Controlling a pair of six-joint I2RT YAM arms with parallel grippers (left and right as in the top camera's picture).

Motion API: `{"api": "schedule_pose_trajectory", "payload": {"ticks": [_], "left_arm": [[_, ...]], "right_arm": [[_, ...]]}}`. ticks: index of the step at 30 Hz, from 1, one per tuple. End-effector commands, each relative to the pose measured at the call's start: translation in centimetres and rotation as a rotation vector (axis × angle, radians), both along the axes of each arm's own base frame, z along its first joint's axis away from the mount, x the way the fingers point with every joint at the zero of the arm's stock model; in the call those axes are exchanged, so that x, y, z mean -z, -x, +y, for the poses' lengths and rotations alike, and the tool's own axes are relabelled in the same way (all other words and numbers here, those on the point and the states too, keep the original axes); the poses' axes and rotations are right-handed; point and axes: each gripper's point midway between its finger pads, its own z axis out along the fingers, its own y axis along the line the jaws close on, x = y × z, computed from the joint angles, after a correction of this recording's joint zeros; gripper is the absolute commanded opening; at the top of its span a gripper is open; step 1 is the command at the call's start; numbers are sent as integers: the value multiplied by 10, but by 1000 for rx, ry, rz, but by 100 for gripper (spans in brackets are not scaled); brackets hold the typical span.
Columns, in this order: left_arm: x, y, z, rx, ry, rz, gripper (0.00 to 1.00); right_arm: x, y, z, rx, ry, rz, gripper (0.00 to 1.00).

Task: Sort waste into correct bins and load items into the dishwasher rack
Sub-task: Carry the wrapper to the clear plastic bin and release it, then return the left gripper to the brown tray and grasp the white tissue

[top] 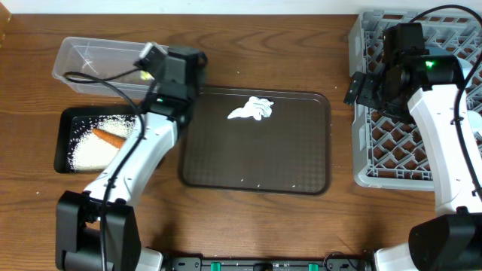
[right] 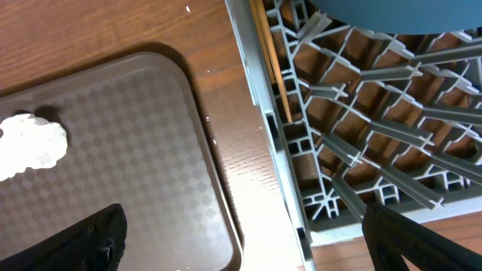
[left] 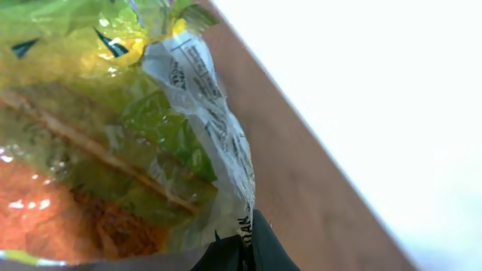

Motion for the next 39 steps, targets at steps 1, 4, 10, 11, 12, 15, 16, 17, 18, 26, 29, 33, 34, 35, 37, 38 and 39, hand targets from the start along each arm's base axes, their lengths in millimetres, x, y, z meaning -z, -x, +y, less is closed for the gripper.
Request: {"api": "schedule_pose_trajectory", "payload": {"ticks": [1,4,10,11,12,15,16,17,18,26,29,33,34,35,37,38,39], "left_arm": [[-9,-12,29,-41,-100,-34,6],[-7,-19,54,-87,-113,-45,6],[21,-32,97,-100,-112,-4,6],[27,-32,101,-104,-109,7,6],[37,-34,107,-111,-106,22,7],[54,-42,113,-107,-90,28,10],[58,-46,113,-101,-85,19,15],[59,-49,113,-95,-82,11,17],[59,-52,112,-91,-79,-1,23],[51,-58,104,-14,-106,-23,79],[43,-56,90,62,-78,-28,87],[18,-46,64,172,-18,-49,87],[9,-41,56,194,-11,-53,87],[2,-36,49,212,-7,-54,87],[-11,-24,33,244,-4,-47,87],[-17,-16,23,269,0,-35,87],[-20,-8,13,291,2,-23,87]], "right_arm": [[0,-1,-4,10,3,-1,99],[0,-1,-4,10,3,0,99],[0,-1,-4,10,3,-1,99],[0,-1,-4,10,3,0,99],[0,-1,-4,10,3,-1,99],[0,-1,-4,10,3,0,99],[0,-1,-4,10,3,0,99],[0,-1,-4,10,3,0,99],[0,-1,-4,10,3,-1,99],[0,-1,-4,10,3,-1,99],[0,-1,-4,10,3,0,99],[0,-1,-4,10,3,0,99],[0,-1,-4,10,3,0,99],[0,-1,-4,10,3,-1,99],[0,-1,-4,10,3,-1,99],[0,-1,-4,10,3,0,99],[0,-1,-4,10,3,0,99]]}}
